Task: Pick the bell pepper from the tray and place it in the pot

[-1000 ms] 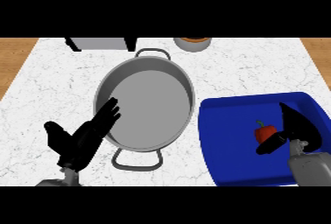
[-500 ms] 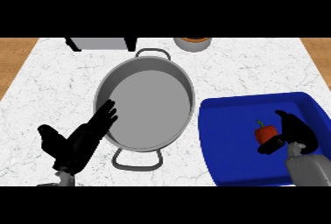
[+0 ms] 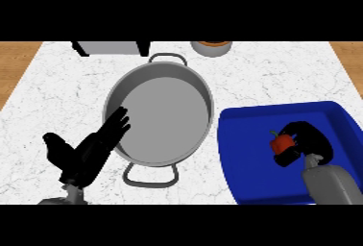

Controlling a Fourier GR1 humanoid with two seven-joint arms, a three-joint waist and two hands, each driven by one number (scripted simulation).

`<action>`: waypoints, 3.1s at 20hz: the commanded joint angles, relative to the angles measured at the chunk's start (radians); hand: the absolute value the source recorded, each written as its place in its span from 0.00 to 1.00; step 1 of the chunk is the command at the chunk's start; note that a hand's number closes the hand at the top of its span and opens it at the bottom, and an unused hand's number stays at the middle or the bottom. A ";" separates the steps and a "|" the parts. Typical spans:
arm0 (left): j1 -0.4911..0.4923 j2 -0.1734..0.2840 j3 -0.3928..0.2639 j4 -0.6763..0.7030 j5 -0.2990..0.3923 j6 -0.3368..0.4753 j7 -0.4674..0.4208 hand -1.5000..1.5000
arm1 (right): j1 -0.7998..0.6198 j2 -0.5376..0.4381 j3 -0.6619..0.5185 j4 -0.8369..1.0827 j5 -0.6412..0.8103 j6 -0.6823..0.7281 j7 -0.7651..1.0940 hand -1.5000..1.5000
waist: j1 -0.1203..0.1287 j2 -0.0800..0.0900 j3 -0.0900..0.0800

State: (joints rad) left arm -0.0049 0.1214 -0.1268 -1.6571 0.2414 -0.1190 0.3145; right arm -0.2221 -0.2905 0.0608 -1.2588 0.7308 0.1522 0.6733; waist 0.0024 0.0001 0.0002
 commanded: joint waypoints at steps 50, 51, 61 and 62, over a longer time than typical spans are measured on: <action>-0.082 -0.042 0.028 0.072 -0.038 -0.016 0.001 0.50 | -0.659 0.290 0.287 -0.592 0.039 0.124 0.402 1.00 | 0.012 0.002 -0.001; -0.009 -0.037 0.015 -0.011 -0.022 -0.018 0.035 0.50 | -0.656 0.290 0.275 -0.544 0.043 0.100 0.350 1.00 | 0.016 0.001 -0.001; -0.063 -0.037 0.028 0.047 -0.033 -0.035 0.016 0.50 | -0.855 0.290 0.333 0.036 -0.024 -0.225 0.123 1.00 | 0.026 0.007 -0.001; -0.049 -0.037 0.026 0.032 -0.026 -0.045 0.000 0.50 | -0.865 0.291 0.372 0.097 -0.034 -0.286 0.103 1.00 | 0.037 0.009 -0.001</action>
State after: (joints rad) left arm -0.0422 0.0842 -0.1077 -1.6461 0.2146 -0.1519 0.3362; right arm -1.0339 -0.0008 0.3876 -1.3608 0.7208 0.0105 0.8499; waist 0.0309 0.0057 -0.0010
